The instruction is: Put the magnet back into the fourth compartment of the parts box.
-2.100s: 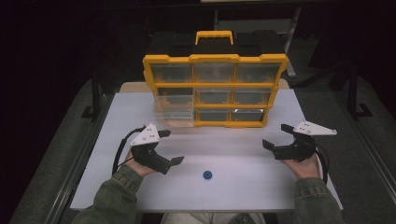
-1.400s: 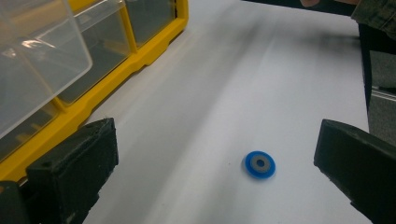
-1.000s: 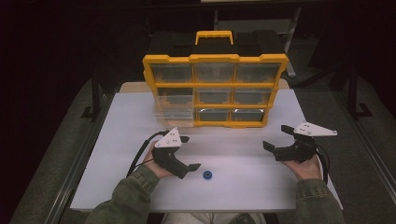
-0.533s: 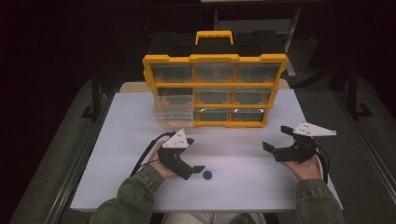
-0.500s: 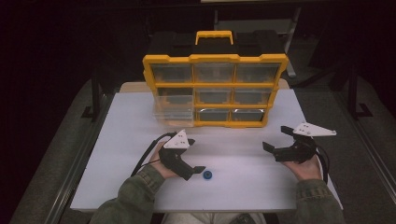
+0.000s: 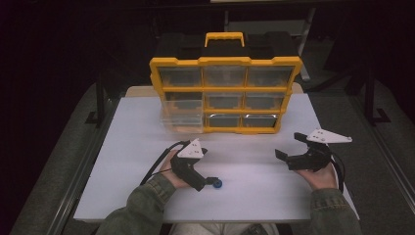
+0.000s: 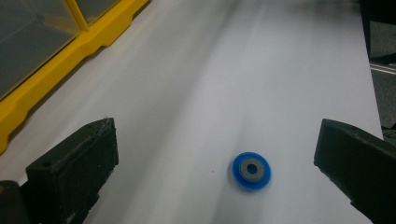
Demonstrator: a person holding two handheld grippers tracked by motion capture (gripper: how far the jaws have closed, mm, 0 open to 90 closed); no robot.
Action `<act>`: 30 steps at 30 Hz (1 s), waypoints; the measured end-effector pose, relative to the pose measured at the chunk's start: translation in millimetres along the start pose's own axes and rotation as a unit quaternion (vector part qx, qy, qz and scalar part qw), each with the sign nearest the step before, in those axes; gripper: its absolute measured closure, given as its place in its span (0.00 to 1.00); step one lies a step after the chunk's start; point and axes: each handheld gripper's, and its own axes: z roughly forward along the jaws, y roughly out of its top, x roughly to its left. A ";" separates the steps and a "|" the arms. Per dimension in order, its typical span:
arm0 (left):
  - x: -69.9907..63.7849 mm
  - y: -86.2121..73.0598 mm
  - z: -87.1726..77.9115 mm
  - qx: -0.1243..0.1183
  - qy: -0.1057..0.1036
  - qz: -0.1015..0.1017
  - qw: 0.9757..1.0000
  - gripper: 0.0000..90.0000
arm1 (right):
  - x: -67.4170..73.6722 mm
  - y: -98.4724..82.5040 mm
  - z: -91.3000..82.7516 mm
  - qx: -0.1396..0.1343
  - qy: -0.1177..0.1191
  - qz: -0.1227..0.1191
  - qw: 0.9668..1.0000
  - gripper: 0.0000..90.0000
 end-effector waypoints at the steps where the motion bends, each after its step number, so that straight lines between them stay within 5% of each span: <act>1: -0.4 0.1 1.1 0.005 0.000 0.001 1.000 0.00 | 0.0 0.0 0.0 0.000 0.000 0.000 1.000 0.00; 18: -7.5 -5.5 26.8 0.078 -0.025 0.027 0.996 0.00 | 0.0 -0.6 1.2 0.006 0.002 0.001 1.000 0.00; 30: -13.6 -4.1 31.7 0.079 -0.036 0.041 0.995 0.08 | 0.4 -0.4 1.2 0.007 0.002 0.000 1.000 0.00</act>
